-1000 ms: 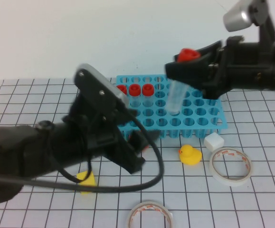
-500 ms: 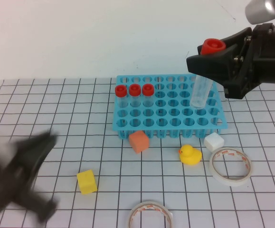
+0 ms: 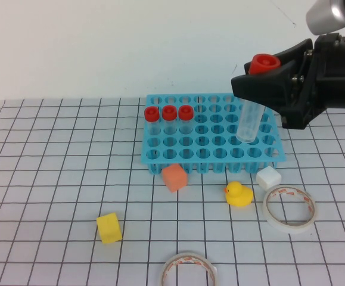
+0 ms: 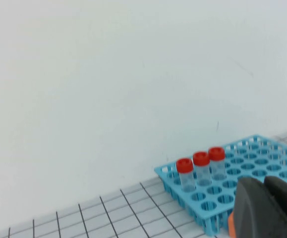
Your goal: Place the test tubes
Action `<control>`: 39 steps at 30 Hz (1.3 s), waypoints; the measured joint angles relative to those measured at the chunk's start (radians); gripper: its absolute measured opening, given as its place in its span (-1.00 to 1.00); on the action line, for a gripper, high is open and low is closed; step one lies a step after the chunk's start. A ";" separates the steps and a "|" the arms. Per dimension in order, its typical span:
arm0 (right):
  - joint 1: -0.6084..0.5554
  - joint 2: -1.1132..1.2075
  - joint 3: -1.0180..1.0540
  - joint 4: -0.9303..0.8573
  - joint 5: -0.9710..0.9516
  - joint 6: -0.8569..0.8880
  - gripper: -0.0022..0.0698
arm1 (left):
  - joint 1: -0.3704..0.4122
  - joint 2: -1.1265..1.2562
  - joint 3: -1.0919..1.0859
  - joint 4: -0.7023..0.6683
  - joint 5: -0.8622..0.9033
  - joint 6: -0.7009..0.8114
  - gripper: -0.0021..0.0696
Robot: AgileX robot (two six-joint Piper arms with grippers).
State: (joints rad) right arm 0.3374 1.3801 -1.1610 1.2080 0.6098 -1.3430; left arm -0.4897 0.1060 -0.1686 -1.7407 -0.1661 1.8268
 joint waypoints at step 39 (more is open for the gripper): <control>0.053 0.174 0.000 -0.860 -0.599 1.038 -0.21 | 0.000 -0.034 0.016 -0.002 0.006 0.001 -0.94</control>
State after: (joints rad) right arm 0.3903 1.5542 -1.1610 0.3480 0.0104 -0.3051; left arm -0.4897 0.0719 -0.1525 -1.7428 -0.1602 1.8273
